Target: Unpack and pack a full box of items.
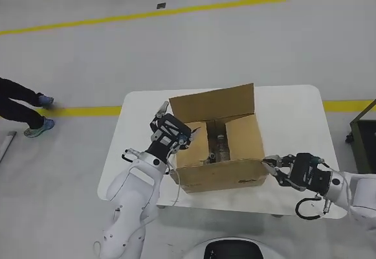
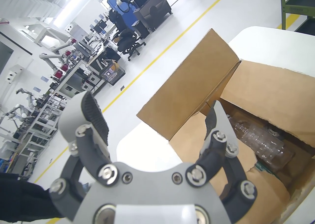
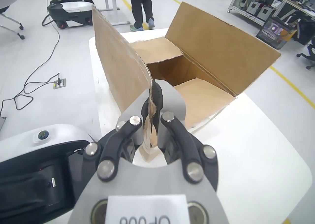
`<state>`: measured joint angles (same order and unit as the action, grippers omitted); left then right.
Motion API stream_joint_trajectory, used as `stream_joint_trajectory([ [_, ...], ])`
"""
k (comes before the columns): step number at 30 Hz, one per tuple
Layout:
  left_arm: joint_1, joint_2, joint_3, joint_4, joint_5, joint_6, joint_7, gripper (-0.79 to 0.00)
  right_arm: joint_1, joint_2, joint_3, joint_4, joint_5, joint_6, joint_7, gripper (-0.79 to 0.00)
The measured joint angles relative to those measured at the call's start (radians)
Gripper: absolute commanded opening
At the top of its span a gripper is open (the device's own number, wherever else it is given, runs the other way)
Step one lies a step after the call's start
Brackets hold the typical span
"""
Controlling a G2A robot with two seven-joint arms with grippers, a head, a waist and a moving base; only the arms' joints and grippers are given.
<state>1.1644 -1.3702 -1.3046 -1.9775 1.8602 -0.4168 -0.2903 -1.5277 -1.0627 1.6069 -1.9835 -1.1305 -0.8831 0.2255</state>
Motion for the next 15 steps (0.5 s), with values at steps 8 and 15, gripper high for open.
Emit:
stream_joint_trajectory([
  [8,-0.004,0.005,0.01,-0.001,-0.03,-0.05,-0.02,0.0,-0.041,0.008,0.005,0.001,-0.077,-0.07,-0.087,-0.477],
  [15,-0.006,0.01,0.007,-0.002,-0.033,-0.053,-0.021,0.0,-0.067,0.021,0.008,0.005,-0.082,-0.13,-0.111,-0.486],
])
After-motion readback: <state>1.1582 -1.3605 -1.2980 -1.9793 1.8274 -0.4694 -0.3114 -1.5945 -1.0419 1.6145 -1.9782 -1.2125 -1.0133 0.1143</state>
